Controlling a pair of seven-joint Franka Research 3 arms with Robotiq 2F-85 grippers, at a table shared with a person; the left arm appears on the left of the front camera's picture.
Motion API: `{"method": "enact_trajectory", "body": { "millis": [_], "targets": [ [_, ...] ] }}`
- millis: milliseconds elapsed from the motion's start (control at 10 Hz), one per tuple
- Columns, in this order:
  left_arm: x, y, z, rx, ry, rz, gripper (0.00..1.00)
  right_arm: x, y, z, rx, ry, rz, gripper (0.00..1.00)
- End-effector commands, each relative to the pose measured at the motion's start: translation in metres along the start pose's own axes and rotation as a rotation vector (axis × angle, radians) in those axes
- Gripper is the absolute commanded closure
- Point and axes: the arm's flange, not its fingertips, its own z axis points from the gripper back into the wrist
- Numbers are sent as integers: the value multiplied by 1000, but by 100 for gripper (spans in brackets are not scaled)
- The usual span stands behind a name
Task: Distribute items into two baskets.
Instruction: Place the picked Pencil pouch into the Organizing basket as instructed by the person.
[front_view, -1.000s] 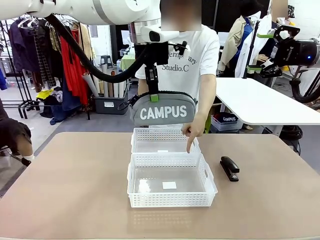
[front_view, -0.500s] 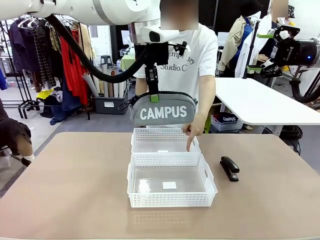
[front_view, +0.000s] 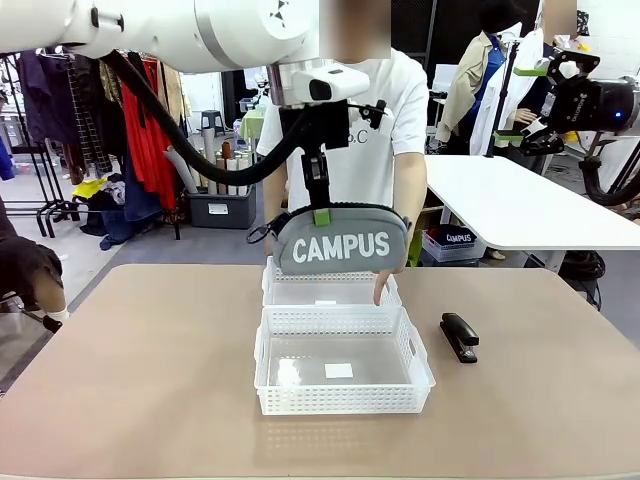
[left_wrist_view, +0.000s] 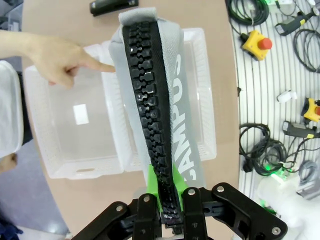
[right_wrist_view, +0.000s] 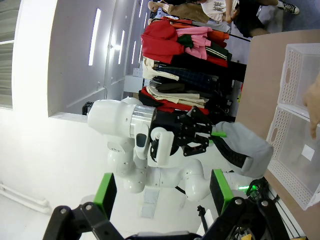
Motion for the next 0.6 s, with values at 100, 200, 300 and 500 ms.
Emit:
{"method": "enact_trajectory", "body": {
  "millis": [100, 200, 300, 500],
  "targets": [
    [-4, -24, -28, -29, -10, -32, 100, 0, 2, 0, 2, 0, 5, 0],
    [-2, -29, -38, -31, 5, -34, 100, 0, 2, 0, 2, 0, 5, 0],
    [-3, -32, -55, 14, 34, -17, 100, 0, 2, 0, 2, 0, 5, 0],
    [-5, -30, -74, 24, 32, 1, 100, 0, 2, 0, 2, 0, 5, 0]
  ]
}}
